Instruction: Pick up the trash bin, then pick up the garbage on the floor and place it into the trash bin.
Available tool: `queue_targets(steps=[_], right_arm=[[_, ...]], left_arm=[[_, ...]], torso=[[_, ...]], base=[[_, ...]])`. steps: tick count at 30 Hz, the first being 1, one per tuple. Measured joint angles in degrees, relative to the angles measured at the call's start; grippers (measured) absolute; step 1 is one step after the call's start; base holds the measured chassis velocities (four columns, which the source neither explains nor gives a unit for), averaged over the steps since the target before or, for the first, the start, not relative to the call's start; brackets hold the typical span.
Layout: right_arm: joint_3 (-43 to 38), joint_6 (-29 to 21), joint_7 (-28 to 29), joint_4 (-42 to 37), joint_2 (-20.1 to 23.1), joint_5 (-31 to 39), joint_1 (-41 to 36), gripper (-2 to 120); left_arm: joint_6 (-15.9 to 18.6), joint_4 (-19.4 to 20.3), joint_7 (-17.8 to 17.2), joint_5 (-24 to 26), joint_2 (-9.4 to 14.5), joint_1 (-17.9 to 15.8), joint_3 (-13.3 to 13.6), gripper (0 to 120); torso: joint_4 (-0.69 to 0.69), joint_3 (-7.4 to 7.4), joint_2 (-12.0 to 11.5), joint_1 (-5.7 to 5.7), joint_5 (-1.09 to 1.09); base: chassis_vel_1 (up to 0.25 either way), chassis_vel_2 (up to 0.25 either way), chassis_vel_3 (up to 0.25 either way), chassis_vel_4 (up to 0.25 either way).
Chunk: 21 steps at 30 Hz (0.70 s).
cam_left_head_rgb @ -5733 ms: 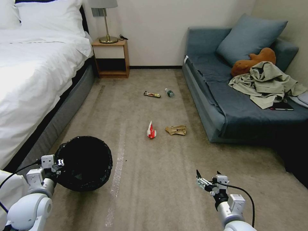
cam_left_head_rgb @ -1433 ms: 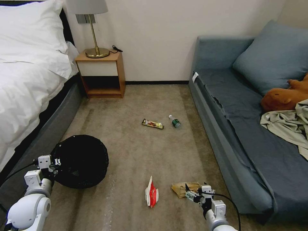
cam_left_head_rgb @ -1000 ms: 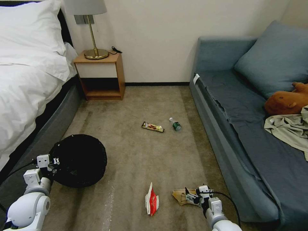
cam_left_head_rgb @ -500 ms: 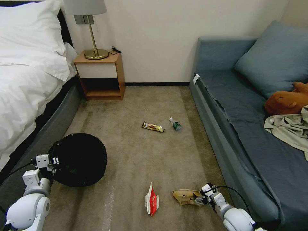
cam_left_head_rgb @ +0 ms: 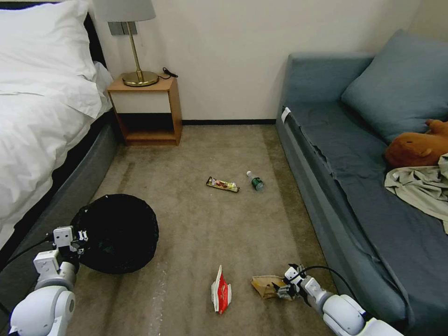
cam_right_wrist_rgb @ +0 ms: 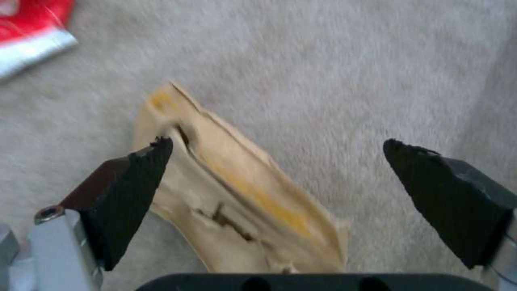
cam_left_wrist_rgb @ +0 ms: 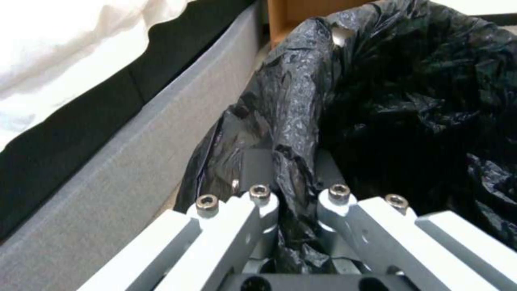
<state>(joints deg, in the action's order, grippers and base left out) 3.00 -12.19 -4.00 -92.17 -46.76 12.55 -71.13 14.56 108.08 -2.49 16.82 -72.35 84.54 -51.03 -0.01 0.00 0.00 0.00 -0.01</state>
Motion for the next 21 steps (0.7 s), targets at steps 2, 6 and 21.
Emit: queue_targets(steps=[2, 6, 21], right_arm=[[-0.10, -0.15, -0.09, -1.88, 0.59, 0.35, -0.22, 100], [0.33, -0.24, -0.38, -2.76, 1.10, 0.47, -0.23, 100], [5.68, 1.33, -1.66, 3.68, -0.27, -2.46, 1.64, 100]], left_arm=[[-0.13, 0.22, 0.00, -0.26, -0.40, 0.32, -0.05, 3], [-0.24, 0.42, 0.00, -0.62, -0.81, 0.63, -0.19, 3], [-0.66, 1.11, 0.01, -1.22, -1.93, 2.15, -1.22, 3]], torso=[[0.01, 0.00, 0.00, 0.00, 0.00], [0.01, 0.00, 0.00, 0.00, 0.00], [0.01, 0.00, 0.00, 0.00, 0.01]], base=[[0.000, 0.000, 0.000, 0.000], [0.000, 0.000, 0.000, 0.000], [0.000, 0.000, 0.000, 0.000]])
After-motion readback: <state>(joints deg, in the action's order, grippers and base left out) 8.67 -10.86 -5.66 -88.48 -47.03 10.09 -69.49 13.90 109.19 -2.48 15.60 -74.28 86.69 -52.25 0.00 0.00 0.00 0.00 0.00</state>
